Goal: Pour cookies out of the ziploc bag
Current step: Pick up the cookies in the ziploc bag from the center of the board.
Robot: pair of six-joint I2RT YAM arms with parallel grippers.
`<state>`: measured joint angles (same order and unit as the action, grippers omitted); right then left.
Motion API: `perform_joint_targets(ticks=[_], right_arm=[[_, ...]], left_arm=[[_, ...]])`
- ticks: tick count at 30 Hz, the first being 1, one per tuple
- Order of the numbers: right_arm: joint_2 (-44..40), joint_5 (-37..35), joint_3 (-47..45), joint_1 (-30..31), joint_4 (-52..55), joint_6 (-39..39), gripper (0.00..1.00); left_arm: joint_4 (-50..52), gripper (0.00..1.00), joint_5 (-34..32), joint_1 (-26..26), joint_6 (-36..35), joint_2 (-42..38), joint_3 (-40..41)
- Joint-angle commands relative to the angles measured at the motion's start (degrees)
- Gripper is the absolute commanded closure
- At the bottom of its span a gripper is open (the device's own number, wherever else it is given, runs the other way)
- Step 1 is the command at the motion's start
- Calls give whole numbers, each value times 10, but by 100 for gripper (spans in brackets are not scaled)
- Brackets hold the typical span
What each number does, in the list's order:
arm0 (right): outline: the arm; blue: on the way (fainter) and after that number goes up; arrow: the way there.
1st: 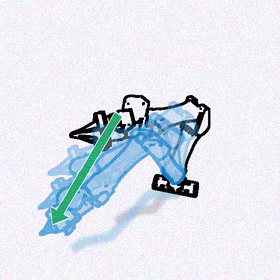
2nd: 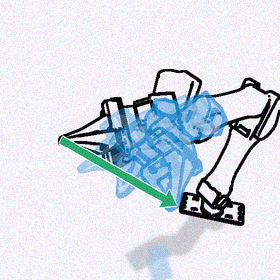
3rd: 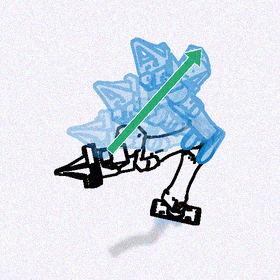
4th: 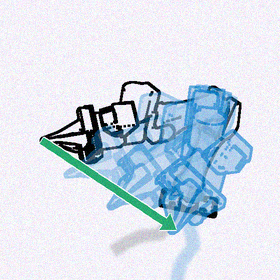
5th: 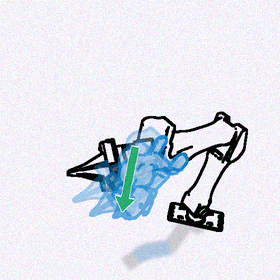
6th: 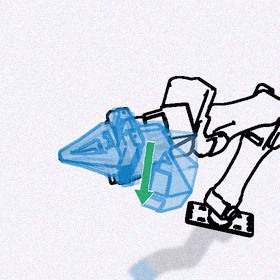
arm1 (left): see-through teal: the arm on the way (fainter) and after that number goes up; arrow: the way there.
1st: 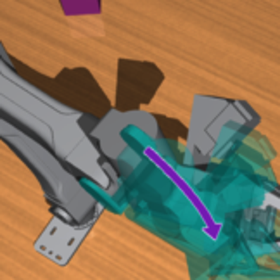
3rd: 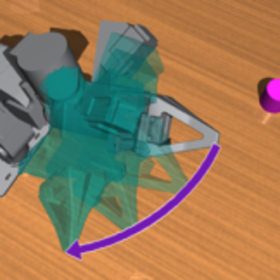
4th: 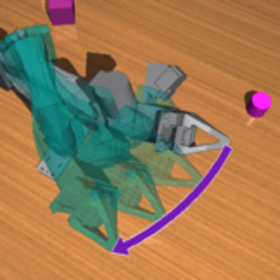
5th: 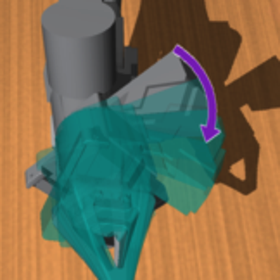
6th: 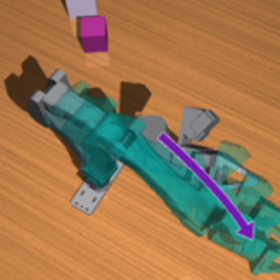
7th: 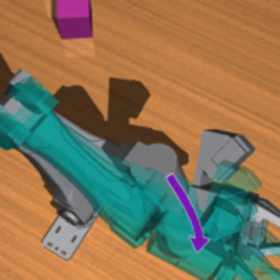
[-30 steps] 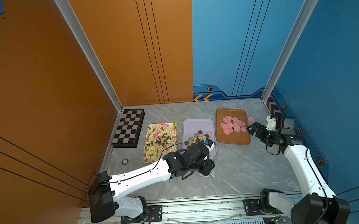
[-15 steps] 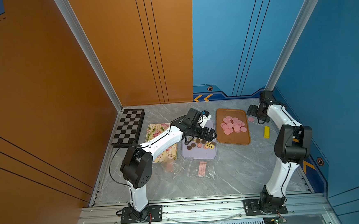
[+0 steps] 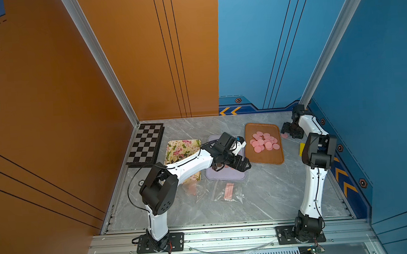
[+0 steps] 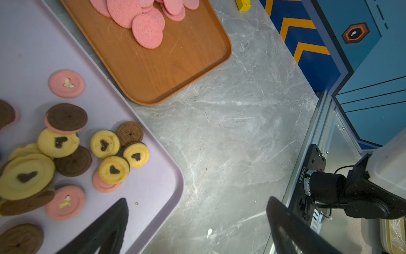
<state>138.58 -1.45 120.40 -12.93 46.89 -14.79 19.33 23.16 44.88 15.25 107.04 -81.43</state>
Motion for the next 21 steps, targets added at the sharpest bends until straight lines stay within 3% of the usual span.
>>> perform_joint_targets(ticks=[1,9,13,21], right_arm=[[9,21,27,-1,28,10,19],[40,31,63,1,49,17,17],[69,-10,105,14,92,41,16],[76,-33,109,25,97,54,24]], left_arm=[[-24,2,-17,5,21,-18,11],[-29,2,-28,20,37,-18,25],[-40,2,-29,25,47,-17,33],[-46,2,-32,25,52,-18,43]])
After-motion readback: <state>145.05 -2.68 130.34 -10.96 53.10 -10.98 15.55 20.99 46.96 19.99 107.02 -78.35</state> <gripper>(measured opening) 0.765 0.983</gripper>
